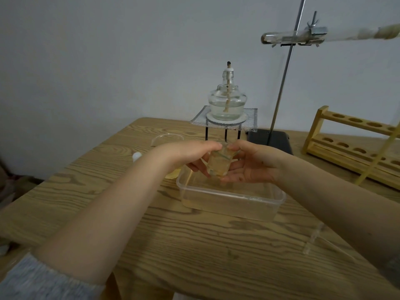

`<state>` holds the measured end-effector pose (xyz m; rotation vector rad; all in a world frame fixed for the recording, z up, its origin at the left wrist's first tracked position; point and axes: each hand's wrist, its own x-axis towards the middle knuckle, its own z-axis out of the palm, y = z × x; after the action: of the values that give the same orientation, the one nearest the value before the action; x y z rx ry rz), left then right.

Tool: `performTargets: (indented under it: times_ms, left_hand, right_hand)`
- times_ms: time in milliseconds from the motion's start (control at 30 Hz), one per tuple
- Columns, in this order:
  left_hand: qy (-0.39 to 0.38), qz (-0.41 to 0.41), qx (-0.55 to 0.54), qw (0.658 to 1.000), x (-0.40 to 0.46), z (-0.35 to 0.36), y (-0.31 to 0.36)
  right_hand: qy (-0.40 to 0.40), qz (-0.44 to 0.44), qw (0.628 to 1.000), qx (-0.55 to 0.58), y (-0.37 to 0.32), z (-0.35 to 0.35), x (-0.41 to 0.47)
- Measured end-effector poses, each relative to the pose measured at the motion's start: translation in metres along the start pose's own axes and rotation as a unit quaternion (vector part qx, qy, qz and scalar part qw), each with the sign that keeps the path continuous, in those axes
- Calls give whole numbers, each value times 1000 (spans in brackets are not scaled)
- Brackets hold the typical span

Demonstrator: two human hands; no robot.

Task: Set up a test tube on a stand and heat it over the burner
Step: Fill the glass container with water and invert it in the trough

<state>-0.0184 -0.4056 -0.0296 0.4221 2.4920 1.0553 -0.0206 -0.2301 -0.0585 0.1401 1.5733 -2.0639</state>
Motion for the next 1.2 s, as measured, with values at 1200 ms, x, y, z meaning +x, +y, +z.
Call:
performTargets:
  times_ms: [1200]
  left_hand:
    - [141, -16, 168, 976, 1, -5, 13]
  right_hand:
    - [-134, -37, 981, -132, -4, -20, -4]
